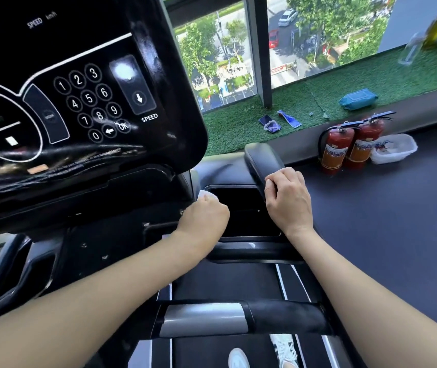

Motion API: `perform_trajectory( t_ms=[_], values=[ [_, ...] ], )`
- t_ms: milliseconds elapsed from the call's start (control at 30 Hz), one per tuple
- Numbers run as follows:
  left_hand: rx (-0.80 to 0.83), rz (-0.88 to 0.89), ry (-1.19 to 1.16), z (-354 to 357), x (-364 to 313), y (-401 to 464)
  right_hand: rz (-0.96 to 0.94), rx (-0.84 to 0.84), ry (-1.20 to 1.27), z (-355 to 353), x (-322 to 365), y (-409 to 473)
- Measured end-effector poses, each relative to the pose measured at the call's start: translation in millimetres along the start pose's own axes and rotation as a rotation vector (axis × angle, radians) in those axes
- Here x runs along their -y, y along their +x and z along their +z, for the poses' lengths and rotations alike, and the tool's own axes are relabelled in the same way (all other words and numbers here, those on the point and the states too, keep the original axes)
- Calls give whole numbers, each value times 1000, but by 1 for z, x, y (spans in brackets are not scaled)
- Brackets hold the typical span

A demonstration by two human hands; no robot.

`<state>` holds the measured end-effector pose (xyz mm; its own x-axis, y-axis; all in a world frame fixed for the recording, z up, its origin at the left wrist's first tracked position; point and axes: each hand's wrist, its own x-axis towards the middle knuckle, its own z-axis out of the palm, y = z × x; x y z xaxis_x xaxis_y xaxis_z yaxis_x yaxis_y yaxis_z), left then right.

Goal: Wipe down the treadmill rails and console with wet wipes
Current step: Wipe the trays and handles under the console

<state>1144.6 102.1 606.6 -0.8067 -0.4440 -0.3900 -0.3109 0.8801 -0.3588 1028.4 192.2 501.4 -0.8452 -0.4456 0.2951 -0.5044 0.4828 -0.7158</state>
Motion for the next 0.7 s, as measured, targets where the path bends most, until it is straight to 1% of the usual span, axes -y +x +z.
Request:
perform_trajectory(
  t_ms=[33, 67, 100, 133, 167, 200, 233, 267, 333, 367, 433, 467, 600, 700],
  values=[
    [-47, 5, 49, 3, -2, 4, 0, 0, 0, 0, 0, 0],
    [-97, -34, 107, 0, -1, 9, -1, 0, -1, 0, 0, 0],
    [-213, -72, 141, -6, 2, 16, -3, 0, -1, 0, 0, 0],
    [-230, -92, 126, -12, 8, 21, -6, 1, -2, -1, 0, 0],
    [-159, -83, 68, -14, 10, 28, -10, 2, -2, -1, -1, -1],
    [-141, -50, 30, -8, 13, 38, -10, 0, -2, -1, -1, -1],
    [-78, -38, -3, -5, 13, 41, -10, -3, -3, 0, -1, 0],
    [-81, -47, -12, -5, 12, 36, -10, -3, -4, 0, -1, 0],
    [-148, -19, 119, 5, 8, 18, -14, -11, -5, 1, -1, 0],
    [-133, 10, 153, 10, 4, 9, -16, -12, -3, 1, -1, 1],
    [-92, 53, 91, 14, 0, 2, -20, -9, -2, 2, -1, 1],
    [-100, 50, 53, 10, 2, 7, -21, -12, -4, 1, -1, 1],
    [-92, -41, -2, -6, 8, 33, -28, -13, -6, 1, -2, 0],
    [-67, -42, -37, -7, 6, 25, -28, -11, -1, 2, -1, 0]
  ],
)
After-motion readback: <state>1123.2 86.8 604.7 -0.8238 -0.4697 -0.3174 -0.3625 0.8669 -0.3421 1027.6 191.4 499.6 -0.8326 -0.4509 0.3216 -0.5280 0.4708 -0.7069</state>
